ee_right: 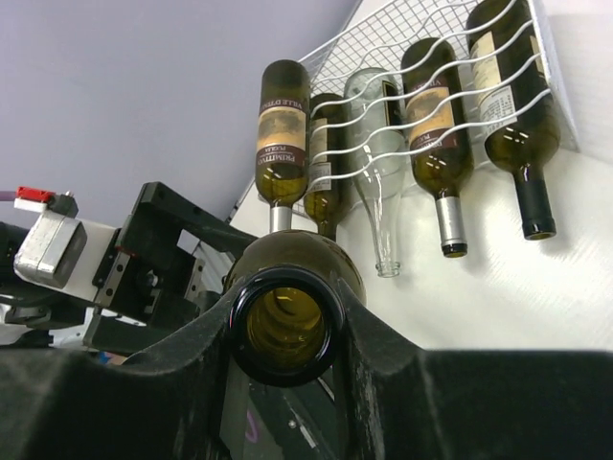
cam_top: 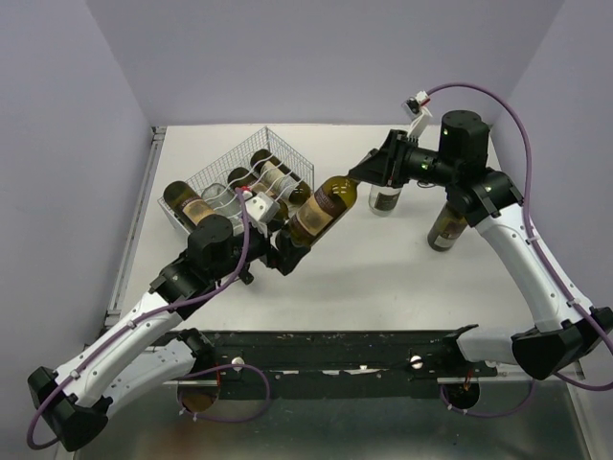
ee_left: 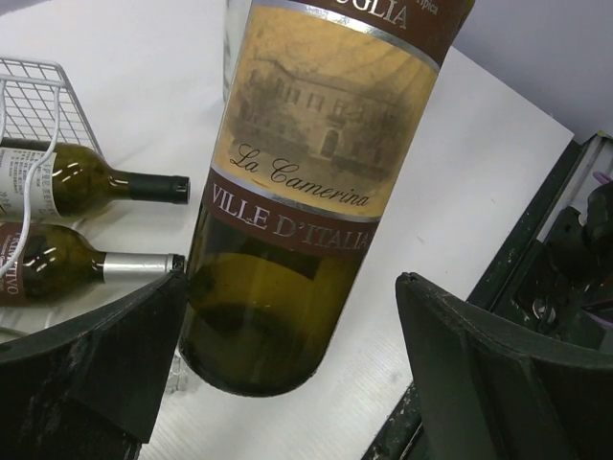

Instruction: Put the wine bottle on the wine rack

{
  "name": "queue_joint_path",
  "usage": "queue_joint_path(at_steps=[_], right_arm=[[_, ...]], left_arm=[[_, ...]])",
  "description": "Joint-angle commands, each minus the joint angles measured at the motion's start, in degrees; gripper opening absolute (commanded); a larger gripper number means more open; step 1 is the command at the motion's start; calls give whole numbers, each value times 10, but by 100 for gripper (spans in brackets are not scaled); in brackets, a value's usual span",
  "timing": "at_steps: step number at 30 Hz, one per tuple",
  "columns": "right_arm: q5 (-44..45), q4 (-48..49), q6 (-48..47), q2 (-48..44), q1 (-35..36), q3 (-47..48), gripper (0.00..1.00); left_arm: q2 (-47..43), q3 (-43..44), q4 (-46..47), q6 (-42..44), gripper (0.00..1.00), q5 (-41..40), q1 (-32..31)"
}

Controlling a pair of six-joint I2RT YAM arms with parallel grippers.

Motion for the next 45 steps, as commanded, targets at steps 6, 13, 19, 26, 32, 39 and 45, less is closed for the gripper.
queue_joint_path(at_steps=[6,13,19,26,32,39,45], right_arm=[[-117,135,64,-33,-2,-25,1],[-146,154,63,-37,-1,-40,1],[-165,161,58,-39,-2,-52,1],[-167,137,35,-39,-2,-56,1],[-156,110,15,-38,-1,-54,3],[-109,53,-47,-43,-1,-39,80],[-46,13,-83,-55,-2,-28,97]], left_arm=[[40,21,-14,23,99,48,-2],[59,30,-26,42,99,53,-2],[71,45,-26,53,59,50,-2],[84,71,-36,97,0,33,-2],[73,71,-22,162,0,-14,-2],[36,56,27,334,0,-81,-2],[27,57,37,472,0,-136,-2]])
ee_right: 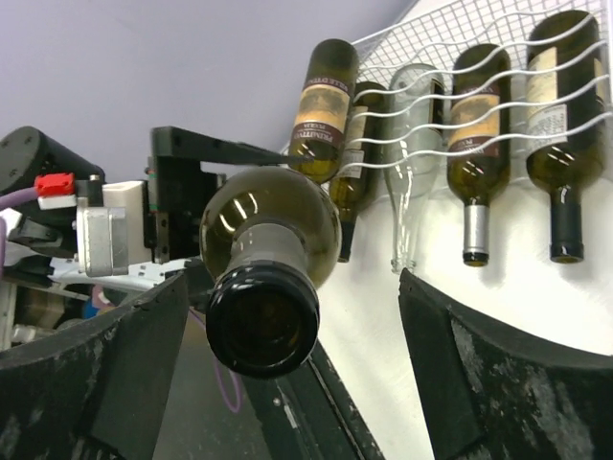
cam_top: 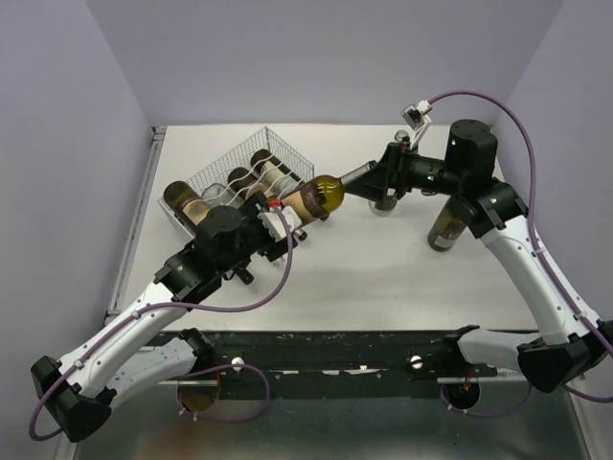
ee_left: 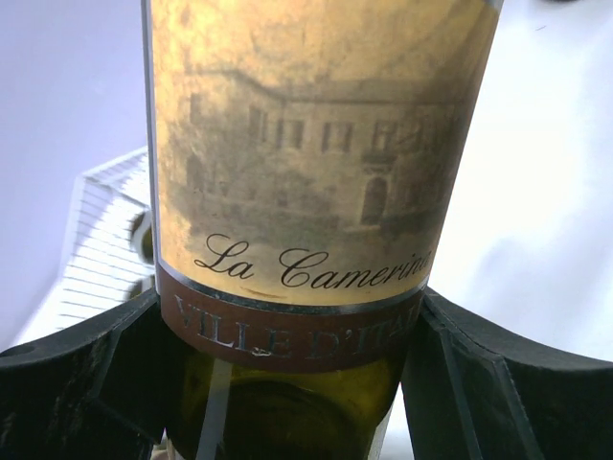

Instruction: Put the wine bottle on the wine rack

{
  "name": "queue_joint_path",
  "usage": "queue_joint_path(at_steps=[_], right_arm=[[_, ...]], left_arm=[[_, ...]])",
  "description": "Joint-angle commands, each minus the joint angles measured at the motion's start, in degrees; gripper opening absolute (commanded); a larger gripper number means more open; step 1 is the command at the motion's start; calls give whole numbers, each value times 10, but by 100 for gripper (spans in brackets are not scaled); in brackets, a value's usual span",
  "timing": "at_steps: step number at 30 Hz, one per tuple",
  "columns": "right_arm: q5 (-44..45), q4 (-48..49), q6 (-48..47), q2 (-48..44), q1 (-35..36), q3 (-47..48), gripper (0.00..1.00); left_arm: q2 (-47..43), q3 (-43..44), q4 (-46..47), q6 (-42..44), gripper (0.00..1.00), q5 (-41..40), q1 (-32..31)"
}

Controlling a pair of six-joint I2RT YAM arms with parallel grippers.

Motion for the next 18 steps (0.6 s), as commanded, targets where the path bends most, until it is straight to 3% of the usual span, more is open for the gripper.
queue_joint_path(at_steps=[1,10,18], right_arm=[[50,-50,-39,-19,1,33,98],[-4,-64,-35,-34,2,86,98],[-1,-201,-126,23,2,115,98]], left_arm=[[-23,9,80,158,0,-59,2],[-31,-23,114,285,0,-108,3],[-39,-25,69,400,0,-20,2]])
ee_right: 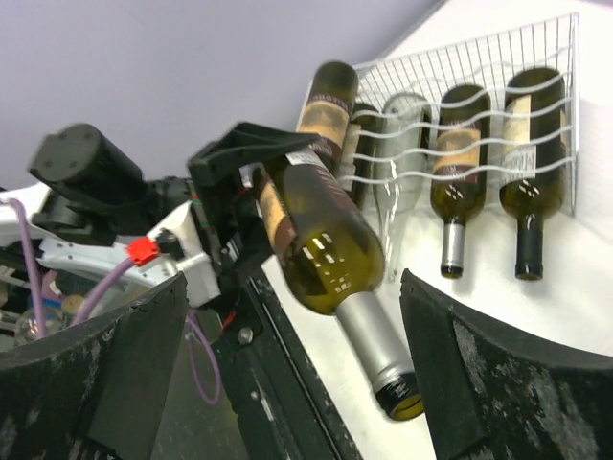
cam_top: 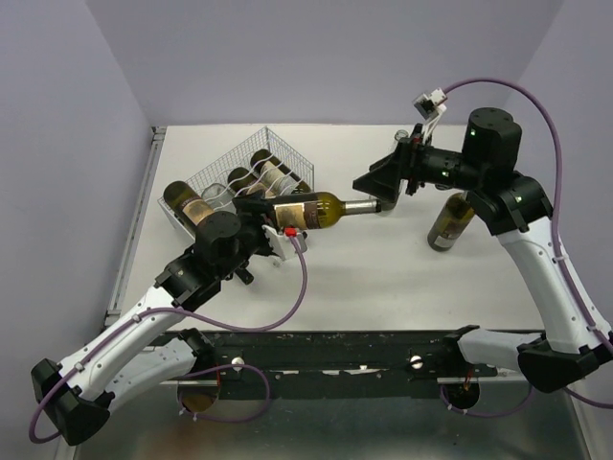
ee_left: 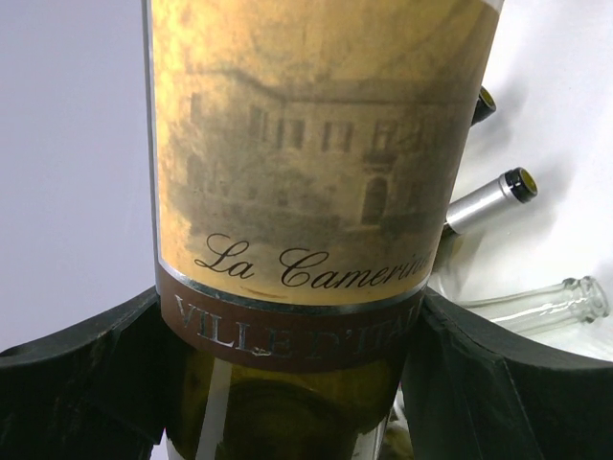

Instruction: Put the wine bottle on the wine rack

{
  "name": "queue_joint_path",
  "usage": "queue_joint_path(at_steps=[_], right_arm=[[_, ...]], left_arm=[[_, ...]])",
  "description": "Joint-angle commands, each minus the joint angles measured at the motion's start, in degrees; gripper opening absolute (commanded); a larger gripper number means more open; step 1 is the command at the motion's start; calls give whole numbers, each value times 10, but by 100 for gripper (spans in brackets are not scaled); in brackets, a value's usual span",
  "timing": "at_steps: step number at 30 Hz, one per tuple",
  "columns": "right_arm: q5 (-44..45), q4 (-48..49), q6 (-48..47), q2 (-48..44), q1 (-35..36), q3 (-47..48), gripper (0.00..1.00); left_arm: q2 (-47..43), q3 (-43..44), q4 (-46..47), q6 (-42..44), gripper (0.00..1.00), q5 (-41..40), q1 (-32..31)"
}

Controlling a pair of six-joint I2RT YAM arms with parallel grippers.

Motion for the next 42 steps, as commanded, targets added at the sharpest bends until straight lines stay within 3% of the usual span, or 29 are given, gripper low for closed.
queue_joint_path(at_steps=[1,11,19,36,39,42], right_arm=[[-17,-115,-78,40,1,6,98],[-63,-173,-168,53,33,-19,96],[49,-232,-196,96,154,-42,93],[125,-262,-196,133,216,-80,84],[127,-255,-198,128,216,-90,77],[124,-256,-198,134,217,-92,61]], left_arm=[[-20,17,21,107,0,72,2],[-5,48,-73,174,0,136,2],[15,71,-85,196,0,142,2],[9,53,-67,174,0,117,6],[7,50,-61,157,0,124,13],[7,46,-53,146,0,125,13]])
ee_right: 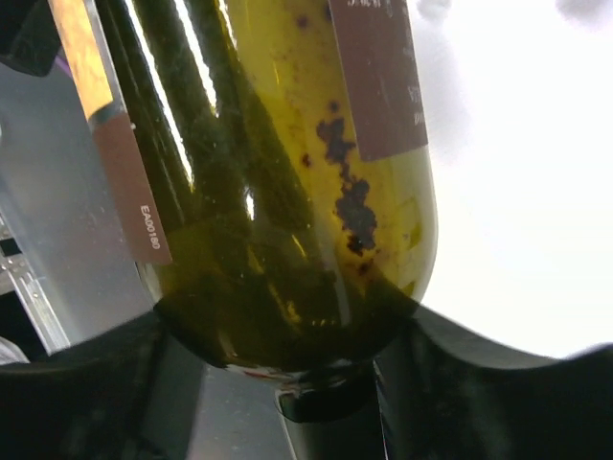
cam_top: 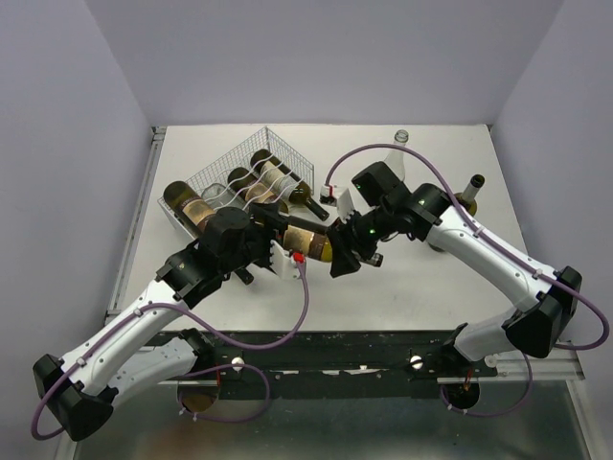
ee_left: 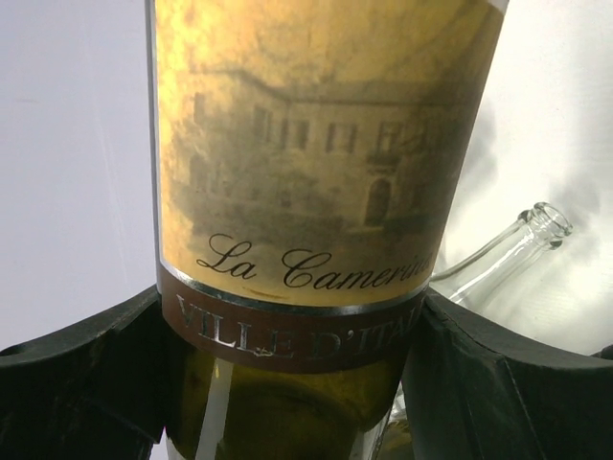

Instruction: Put the wine bottle on the wine rack

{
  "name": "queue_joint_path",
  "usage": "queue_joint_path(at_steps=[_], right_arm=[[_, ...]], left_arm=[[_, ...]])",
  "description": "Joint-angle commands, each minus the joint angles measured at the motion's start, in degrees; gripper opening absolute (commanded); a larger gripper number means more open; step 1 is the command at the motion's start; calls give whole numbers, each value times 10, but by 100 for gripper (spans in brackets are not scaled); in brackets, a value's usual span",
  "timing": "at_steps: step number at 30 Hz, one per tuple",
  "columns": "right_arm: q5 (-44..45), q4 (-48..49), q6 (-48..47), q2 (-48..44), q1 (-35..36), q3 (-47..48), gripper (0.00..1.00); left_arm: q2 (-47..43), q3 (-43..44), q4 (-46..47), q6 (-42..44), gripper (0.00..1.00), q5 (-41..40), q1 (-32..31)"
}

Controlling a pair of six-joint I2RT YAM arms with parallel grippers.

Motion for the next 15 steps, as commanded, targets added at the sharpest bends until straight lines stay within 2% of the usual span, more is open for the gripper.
queue_joint_path(at_steps=[1,4,6,10,11,14,15], right_arm=[[13,-9,-6,5,6,-8,56],[21,-9,-4,11,5,-7,43],[28,-9,-3,13,7,-7,31],[58,-11,3,21,7,-2,1],[65,-6,5,23,6,2,1],[86,21,19,15,6,3,1],[95,33,24,11,6,3,1]], left_arm=[[-16,6,81,-36,0,10,6],[-19,3,82,-44,0,10,10],[-20,1,87,-48,0,8,12],[-32,-14,113,-59,0,-2,13],[-35,-21,123,-62,6,-5,13],[-51,-42,154,-68,51,-10,13],[-58,-50,168,-71,62,-12,13]])
